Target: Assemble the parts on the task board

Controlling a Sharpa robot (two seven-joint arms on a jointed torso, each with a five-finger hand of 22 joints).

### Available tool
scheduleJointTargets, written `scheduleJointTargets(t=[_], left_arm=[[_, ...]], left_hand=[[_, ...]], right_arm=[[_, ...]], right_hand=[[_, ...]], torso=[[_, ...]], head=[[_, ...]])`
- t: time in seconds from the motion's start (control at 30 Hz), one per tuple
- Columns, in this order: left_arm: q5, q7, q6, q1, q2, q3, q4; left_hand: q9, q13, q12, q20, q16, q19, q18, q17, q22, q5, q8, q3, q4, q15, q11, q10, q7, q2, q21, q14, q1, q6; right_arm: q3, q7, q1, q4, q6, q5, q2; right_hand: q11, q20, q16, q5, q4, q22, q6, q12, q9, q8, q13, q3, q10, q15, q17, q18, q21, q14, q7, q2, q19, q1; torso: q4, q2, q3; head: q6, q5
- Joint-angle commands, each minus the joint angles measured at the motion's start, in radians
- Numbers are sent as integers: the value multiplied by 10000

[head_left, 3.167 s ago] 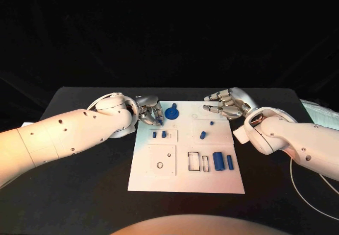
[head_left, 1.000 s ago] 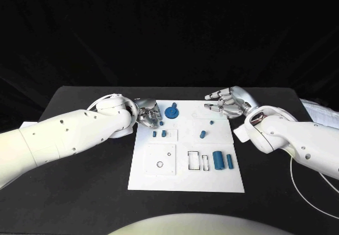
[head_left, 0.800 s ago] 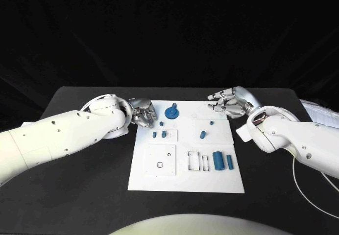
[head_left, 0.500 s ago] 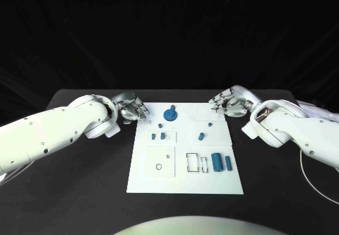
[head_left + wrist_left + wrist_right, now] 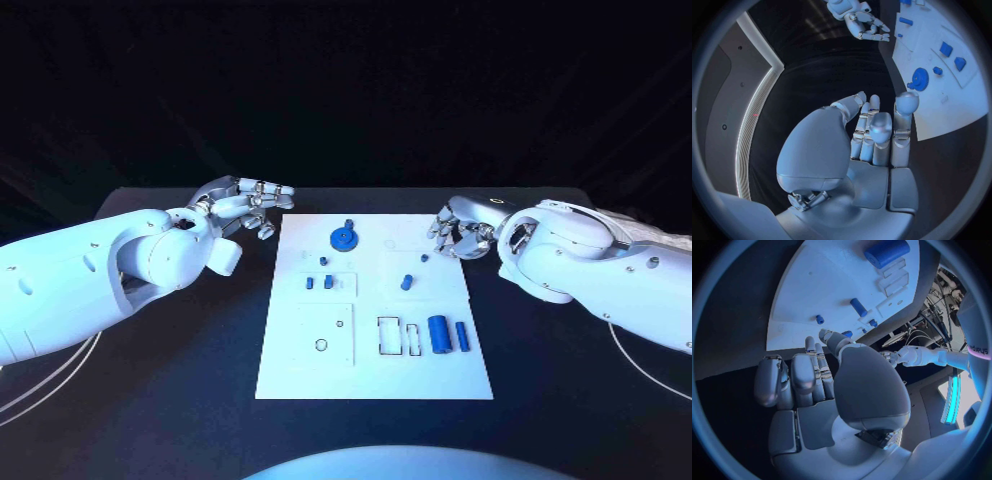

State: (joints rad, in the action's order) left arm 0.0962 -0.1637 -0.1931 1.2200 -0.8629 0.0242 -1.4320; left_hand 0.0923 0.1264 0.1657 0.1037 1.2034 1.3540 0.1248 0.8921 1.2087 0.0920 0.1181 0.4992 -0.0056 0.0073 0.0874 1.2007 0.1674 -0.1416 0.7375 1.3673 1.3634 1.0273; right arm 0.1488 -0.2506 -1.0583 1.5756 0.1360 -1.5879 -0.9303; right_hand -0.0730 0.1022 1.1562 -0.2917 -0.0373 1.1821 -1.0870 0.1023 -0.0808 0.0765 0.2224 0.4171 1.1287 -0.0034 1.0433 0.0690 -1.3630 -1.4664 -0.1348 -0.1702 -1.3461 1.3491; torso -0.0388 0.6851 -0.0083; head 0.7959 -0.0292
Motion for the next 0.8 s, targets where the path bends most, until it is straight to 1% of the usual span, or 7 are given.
scheduleJointTargets(t=[0.03,0.1,0.23,0.33,0.53,0.8], left_arm=[[-1719,-837,-160,-14,-60,0,-194],[-1810,-908,-142,-23,-108,3,-303],[-1888,-966,-99,-34,-173,5,-462],[-1912,-977,-68,-38,-197,6,-535],[-1928,-970,-52,-42,-215,8,-587],[-1932,-943,-6,-48,-240,10,-631]], left_hand=[[-12,14,39,10,-75,-95,206,-46,-46,41,18,-70,14,-15,31,-81,44,8,-97,-84,-118,-42],[-16,19,53,11,-86,-114,215,-68,-76,46,18,-91,15,-13,33,-93,46,8,-162,-98,-120,-51],[-19,25,71,13,-94,-120,216,-85,-88,52,21,-113,11,-11,34,-107,47,9,-182,-111,-116,-58],[-22,29,82,14,-93,-124,217,-84,-95,54,23,-130,10,-9,36,-117,49,7,-195,-116,-116,-64],[-45,46,138,26,-107,-164,232,-130,-174,61,18,-236,27,11,60,-223,74,17,-347,-159,-135,-135],[-59,54,170,37,-115,-182,238,-160,-213,62,15,-297,37,25,80,-295,90,24,-420,-185,-144,-184]], right_arm=[[-13,-420,67,71,-439,-1421,90],[-19,-410,121,92,-334,-1570,172],[-26,-356,188,86,-259,-1682,291],[-31,-291,232,74,-325,-1652,356],[-41,-208,324,-1,-531,-1613,465],[-47,-340,401,-168,-476,-1834,603]], right_hand=[[-22,9,-45,59,-9,-11,-121,-71,17,-43,-142,77,40,-41,-22,175,37,-155,5,-54,47,-68],[-22,3,-28,65,-17,7,-131,-104,21,-59,-222,111,53,-48,-5,171,30,-164,4,-53,31,-64],[-25,-3,-36,81,-20,8,-135,-139,26,-77,-310,147,69,-53,-20,170,32,-168,0,-60,24,-57],[-24,-9,-36,101,-22,14,-148,-171,30,-89,-407,195,97,-59,-25,168,32,-173,1,-54,13,-42],[-27,-13,-45,110,-23,0,-145,-194,35,-101,-463,214,104,-63,-39,171,41,-174,-2,-63,17,-41],[-36,-17,-58,118,-40,-1,-135,-225,42,-113,-537,227,104,-63,-59,170,45,-172,-13,-78,13,-63]], torso=[[6,10,2],[11,18,13],[14,20,14],[7,21,15],[14,22,21],[5,16,20]], head=[[-34,0],[-42,-6],[-37,-2],[-24,7],[10,20],[38,42]])
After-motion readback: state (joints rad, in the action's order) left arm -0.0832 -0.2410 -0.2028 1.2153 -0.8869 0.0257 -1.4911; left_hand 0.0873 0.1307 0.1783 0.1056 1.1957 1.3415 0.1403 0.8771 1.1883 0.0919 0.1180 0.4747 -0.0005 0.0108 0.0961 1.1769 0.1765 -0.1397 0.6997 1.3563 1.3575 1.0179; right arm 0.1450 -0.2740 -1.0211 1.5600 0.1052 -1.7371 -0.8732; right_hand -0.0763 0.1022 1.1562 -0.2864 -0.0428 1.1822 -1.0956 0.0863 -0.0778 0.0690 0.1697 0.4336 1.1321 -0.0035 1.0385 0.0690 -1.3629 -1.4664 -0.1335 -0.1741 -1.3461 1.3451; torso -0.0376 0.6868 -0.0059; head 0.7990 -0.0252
